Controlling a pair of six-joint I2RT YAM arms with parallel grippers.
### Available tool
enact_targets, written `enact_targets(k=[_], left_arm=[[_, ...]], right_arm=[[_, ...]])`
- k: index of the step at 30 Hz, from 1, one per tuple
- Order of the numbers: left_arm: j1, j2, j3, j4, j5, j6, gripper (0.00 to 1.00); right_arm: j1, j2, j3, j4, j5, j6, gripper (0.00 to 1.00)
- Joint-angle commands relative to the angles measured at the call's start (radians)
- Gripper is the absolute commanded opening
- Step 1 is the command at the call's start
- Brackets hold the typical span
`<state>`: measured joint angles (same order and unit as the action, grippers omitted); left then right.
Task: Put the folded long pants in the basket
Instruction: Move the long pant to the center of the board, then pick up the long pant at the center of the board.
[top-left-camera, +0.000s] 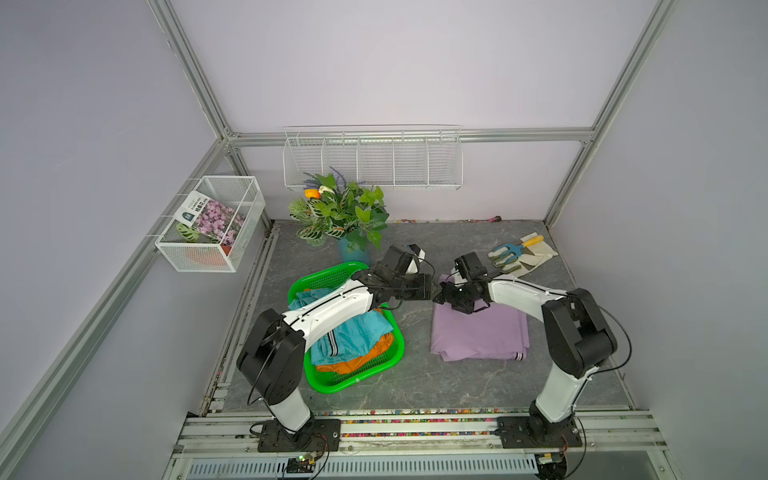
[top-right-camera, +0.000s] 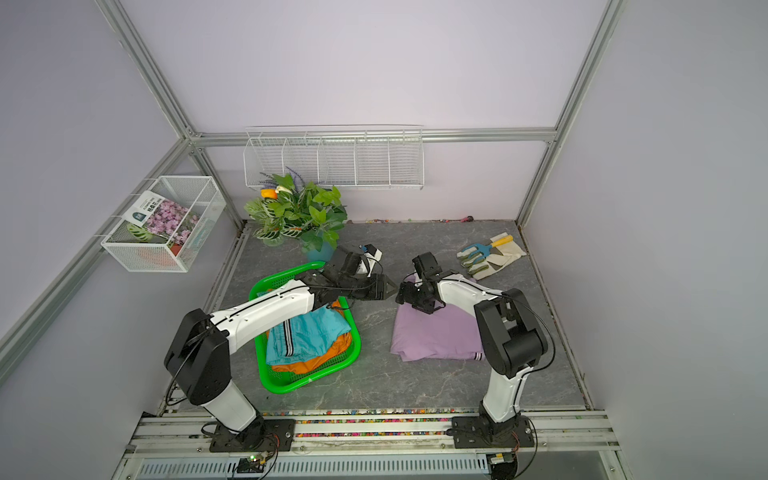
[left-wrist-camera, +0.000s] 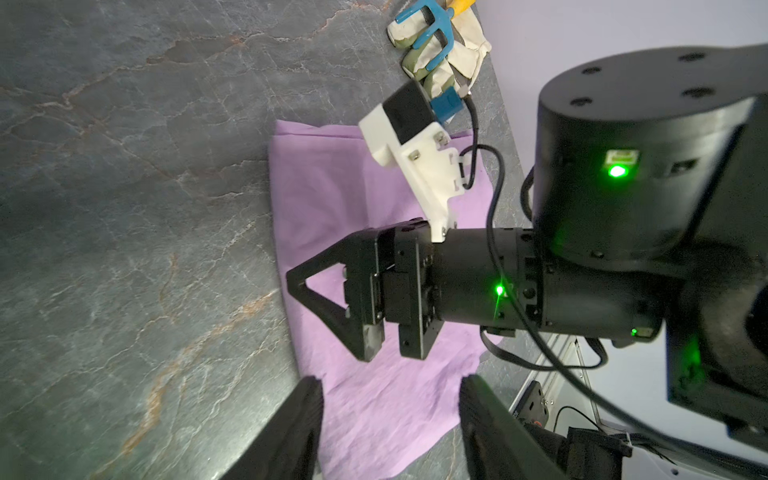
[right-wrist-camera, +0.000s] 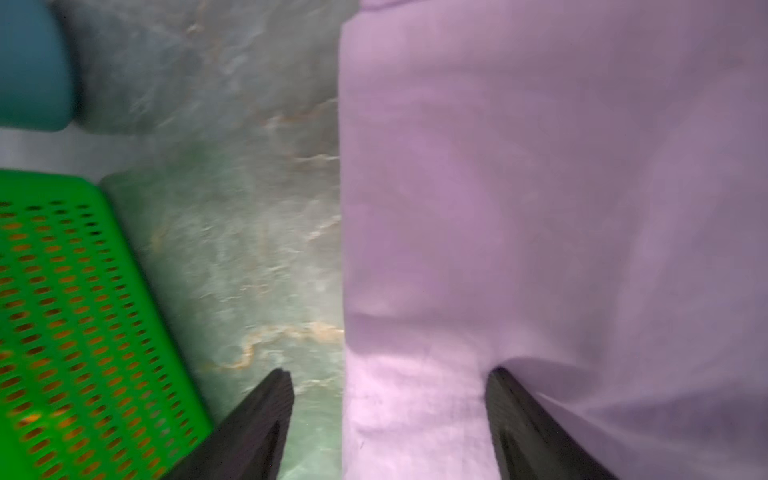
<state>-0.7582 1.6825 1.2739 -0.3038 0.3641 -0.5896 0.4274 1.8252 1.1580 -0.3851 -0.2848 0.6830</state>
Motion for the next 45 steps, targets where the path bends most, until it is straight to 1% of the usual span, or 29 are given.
enact_targets(k=[1, 3, 6, 11, 15, 18, 22, 23, 25, 28, 31, 33, 38, 41, 45], left_arm=[[0.015, -0.029, -0.002, 0.036, 0.007, -0.019, 0.57], [0.016, -0.023, 0.004, 0.045, 0.014, -0.025, 0.57], [0.017, 0.003, 0.017, 0.070, 0.039, -0.036, 0.58], [0.018, 0.100, 0.048, 0.140, 0.129, -0.082, 0.58], [0.017, 0.196, 0.075, 0.178, 0.208, -0.130, 0.57], [0.013, 0.238, 0.086, 0.174, 0.226, -0.144, 0.57], [0.005, 0.291, 0.125, 0.073, 0.206, -0.138, 0.57], [0.004, 0.303, 0.134, 0.039, 0.197, -0.130, 0.57], [0.005, 0.316, 0.151, -0.018, 0.164, -0.110, 0.57], [0.005, 0.323, 0.154, -0.065, 0.114, -0.081, 0.57], [0.011, 0.339, 0.148, -0.061, 0.120, -0.085, 0.57], [0.012, 0.353, 0.150, -0.058, 0.120, -0.091, 0.58], [0.013, 0.395, 0.178, -0.085, 0.124, -0.094, 0.57], [0.016, 0.411, 0.193, -0.113, 0.103, -0.092, 0.58], [0.019, 0.418, 0.189, -0.113, 0.101, -0.092, 0.58]], right_arm=[[-0.004, -0.009, 0.052, -0.089, -0.010, -0.042, 0.77], [-0.023, -0.047, 0.067, -0.136, 0.018, -0.075, 0.78], [-0.093, -0.122, 0.066, -0.199, 0.016, -0.119, 0.80], [-0.284, -0.241, -0.006, -0.257, 0.016, -0.175, 0.80], [-0.446, -0.300, -0.114, -0.260, 0.000, -0.159, 0.80], [-0.553, -0.346, -0.206, -0.240, -0.006, -0.139, 0.81], [-0.669, -0.386, -0.311, -0.191, -0.047, -0.108, 0.93], [-0.691, -0.387, -0.330, -0.171, -0.069, -0.106, 0.94], [-0.710, -0.383, -0.354, -0.145, -0.108, -0.110, 0.95], [-0.710, -0.360, -0.377, -0.104, -0.155, -0.116, 0.95], [-0.705, -0.338, -0.407, -0.047, -0.216, -0.109, 0.95], [-0.687, -0.330, -0.414, -0.035, -0.218, -0.115, 0.95], [-0.613, -0.297, -0.403, -0.062, -0.156, -0.128, 0.95], [-0.610, -0.270, -0.405, -0.061, -0.129, -0.123, 0.94], [-0.610, -0.245, -0.408, -0.041, -0.148, -0.122, 0.91]])
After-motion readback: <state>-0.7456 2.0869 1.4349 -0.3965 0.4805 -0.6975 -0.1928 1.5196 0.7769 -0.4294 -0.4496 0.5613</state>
